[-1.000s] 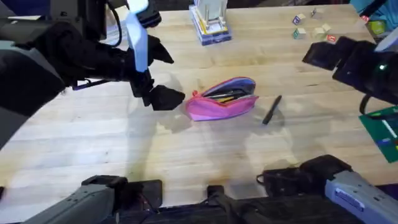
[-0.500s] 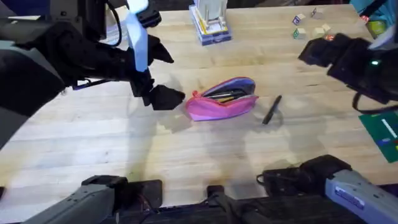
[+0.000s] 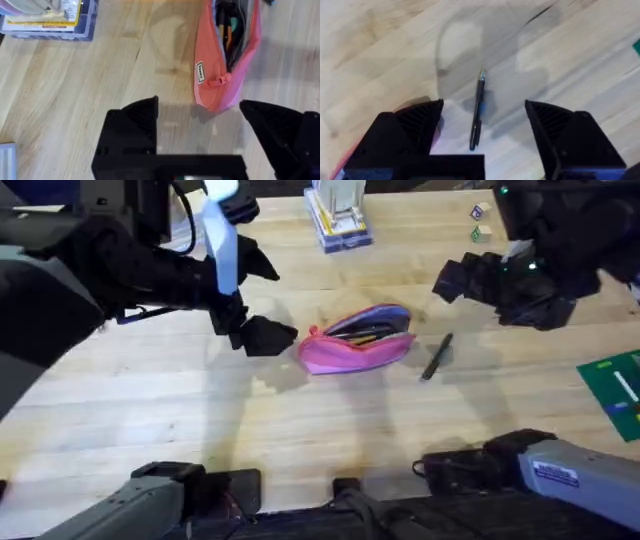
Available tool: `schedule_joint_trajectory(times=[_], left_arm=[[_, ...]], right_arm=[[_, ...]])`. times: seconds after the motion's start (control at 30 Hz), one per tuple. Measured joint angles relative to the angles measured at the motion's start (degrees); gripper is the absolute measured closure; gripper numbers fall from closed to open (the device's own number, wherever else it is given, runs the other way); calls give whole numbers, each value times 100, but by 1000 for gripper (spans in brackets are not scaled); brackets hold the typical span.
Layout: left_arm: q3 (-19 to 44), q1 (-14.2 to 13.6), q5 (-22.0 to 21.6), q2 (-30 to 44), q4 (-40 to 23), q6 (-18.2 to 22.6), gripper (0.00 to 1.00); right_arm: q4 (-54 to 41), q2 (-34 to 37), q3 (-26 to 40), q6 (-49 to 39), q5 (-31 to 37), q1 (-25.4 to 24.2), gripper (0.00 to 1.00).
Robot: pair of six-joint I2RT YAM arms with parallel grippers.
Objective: Unzip the bag, pick up the pens from the table one at a time and place them inside, then zip the bag closed.
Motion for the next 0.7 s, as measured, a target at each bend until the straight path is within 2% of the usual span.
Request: schedule_joint_trajectory(times=[0.13, 0.33, 0.47, 0.7], left_arm=[[0, 0, 0, -1, 133, 2, 7], [0, 0, 0, 1, 264, 2, 7], [0, 0, 0, 1, 262, 2, 7], [0, 0, 0, 0, 262, 2, 7]], right_arm=[[416, 77, -371, 39, -191, -236, 5], [1092, 80, -1079, 61, -827, -601, 5], [1528, 80, -1516, 63, -999, -665, 4], [1666, 94, -2001, 65, -1108, -665, 16]])
